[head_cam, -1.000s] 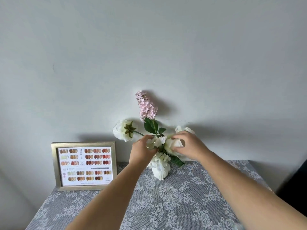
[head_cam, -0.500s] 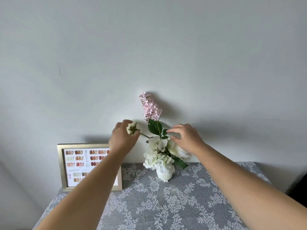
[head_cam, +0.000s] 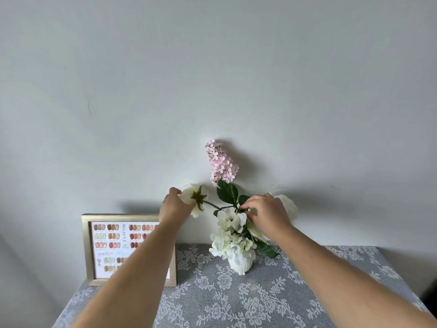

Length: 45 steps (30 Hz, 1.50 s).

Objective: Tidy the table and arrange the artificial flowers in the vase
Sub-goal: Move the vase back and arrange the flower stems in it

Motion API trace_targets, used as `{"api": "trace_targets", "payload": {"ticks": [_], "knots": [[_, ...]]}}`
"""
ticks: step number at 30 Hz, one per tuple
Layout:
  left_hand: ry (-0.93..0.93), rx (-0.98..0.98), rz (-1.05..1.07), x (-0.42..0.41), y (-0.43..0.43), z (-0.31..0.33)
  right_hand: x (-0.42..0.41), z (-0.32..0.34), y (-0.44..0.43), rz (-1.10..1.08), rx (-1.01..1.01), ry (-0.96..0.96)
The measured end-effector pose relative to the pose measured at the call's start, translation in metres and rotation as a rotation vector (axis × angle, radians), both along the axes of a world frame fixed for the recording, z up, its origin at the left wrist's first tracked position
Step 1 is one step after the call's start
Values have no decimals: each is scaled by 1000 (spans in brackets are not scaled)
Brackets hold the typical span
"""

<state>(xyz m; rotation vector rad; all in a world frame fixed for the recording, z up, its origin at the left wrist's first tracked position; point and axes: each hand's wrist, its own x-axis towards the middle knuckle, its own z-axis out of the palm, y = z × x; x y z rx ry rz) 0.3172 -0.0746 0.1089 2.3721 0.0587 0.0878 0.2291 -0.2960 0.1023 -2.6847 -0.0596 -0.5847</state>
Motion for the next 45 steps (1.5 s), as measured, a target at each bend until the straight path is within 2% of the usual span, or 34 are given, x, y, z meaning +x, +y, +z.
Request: {"api": "trace_targets", "payload": {"ticks": [6,14,20,26,31,41,45], "knots": [[92,-92,18,2,-5,-2,0,-2,0,9,18,-14],[-81,-366,118,-16,-9,16,-3,-3,0,-16,20,-12],[-240,-417,47,-42,-13,33,-8,2,3,-28,5,-30],[-353,-256,-183,-76,-30,42,-13,3,8,-67,-45,10],[-313,1,-376,-78,-47,35,-14,4,11,-95,-48,41],[-209,156,-367,-73,-72,12,-16,1,4,-51,11,85],[-182,144,-346,-66,-76,0,-16,-5,1,-31,17,80]]}}
